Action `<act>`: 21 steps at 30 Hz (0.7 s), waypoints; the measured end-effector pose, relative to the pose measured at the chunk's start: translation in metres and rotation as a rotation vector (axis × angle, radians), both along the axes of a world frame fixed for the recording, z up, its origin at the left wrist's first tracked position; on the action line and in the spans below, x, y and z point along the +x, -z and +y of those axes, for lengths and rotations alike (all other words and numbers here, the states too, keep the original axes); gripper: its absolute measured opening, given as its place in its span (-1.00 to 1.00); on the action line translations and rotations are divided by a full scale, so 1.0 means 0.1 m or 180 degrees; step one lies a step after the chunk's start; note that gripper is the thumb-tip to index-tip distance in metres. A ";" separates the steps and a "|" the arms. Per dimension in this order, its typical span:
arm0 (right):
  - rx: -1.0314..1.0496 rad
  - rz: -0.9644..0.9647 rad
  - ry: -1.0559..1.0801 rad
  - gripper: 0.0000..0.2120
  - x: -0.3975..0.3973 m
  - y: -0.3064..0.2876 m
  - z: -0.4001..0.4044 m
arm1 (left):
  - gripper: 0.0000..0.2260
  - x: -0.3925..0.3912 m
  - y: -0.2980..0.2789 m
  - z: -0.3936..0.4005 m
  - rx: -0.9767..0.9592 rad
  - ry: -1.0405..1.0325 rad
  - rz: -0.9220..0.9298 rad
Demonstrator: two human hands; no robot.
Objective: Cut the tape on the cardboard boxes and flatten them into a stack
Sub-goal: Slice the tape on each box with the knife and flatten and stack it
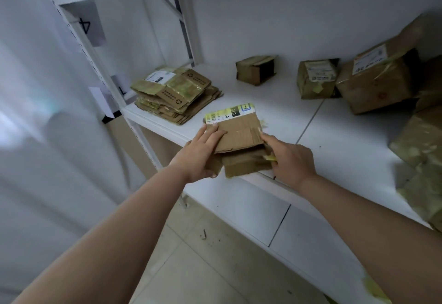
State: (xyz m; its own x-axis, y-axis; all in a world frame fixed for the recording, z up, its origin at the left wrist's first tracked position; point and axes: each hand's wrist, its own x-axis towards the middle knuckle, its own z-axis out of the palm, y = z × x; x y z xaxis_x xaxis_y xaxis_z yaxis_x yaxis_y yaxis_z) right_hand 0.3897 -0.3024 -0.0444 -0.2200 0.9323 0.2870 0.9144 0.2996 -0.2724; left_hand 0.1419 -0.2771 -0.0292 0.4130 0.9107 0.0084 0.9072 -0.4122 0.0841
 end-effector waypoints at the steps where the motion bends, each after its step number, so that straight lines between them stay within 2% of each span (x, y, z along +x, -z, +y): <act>1: 0.0061 -0.0021 0.0032 -0.33 0.02 -0.01 0.00 | 0.02 0.01 0.00 0.01 -0.0017 0.0024 -0.0164; 5: 0.0314 -0.0059 0.0348 -0.30 0.14 -0.13 0.05 | 0.03 0.23 -0.05 0.06 -0.0029 0.0098 -0.0830; 10: 0.0198 -0.0472 0.0464 -0.34 0.23 -0.09 -0.03 | -0.04 0.44 -0.04 0.08 0.0042 0.0018 -0.0538; 13: -0.0072 -0.0404 0.0315 -0.38 0.19 0.01 -0.09 | -0.23 0.39 -0.02 0.06 0.0180 -0.0141 -0.0387; 16: -0.0469 -0.0379 0.0105 -0.47 0.09 0.12 -0.11 | -0.55 0.24 0.09 0.00 0.0328 -0.0155 -0.0263; 18: -0.0747 -0.0342 0.0086 -0.52 0.02 0.17 -0.09 | -0.66 0.15 0.21 -0.08 0.0105 -0.0080 -0.0019; 21: -0.0891 -0.0219 0.0091 -0.59 -0.02 0.13 -0.01 | -0.65 0.08 0.29 -0.17 -0.0565 -0.0011 -0.0300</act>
